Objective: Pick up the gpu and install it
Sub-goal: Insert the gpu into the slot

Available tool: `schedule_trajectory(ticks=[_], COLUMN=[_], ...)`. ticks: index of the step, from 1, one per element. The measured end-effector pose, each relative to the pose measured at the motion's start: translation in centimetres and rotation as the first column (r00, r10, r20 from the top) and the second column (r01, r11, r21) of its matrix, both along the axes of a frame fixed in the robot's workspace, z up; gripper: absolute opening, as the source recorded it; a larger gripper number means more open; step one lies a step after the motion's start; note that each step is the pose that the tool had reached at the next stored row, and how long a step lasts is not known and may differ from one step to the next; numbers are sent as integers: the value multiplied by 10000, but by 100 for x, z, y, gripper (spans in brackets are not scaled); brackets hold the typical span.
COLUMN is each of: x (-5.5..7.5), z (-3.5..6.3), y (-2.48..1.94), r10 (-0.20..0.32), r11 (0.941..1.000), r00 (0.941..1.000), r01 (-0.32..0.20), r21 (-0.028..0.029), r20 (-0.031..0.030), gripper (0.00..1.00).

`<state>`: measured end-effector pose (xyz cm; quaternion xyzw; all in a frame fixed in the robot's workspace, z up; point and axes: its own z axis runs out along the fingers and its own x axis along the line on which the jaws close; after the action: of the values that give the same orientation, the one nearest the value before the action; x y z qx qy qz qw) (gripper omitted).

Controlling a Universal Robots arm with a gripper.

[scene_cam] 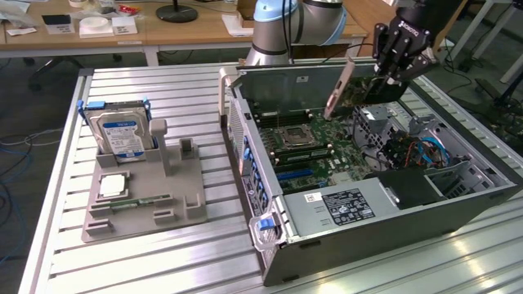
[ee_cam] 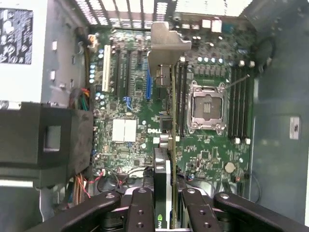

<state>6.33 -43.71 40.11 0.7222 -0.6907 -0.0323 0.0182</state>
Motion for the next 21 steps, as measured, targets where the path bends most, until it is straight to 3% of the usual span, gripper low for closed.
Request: schedule_trajectory(ticks=[14,21], x=[0,-40], z=[-1,-25], y=[0,8], r10=[57,57], r11=[10000,10000], r00=[10000,10000], r01=[-57,-57], r21=[2,2], r20=[0,48], gripper=[27,27])
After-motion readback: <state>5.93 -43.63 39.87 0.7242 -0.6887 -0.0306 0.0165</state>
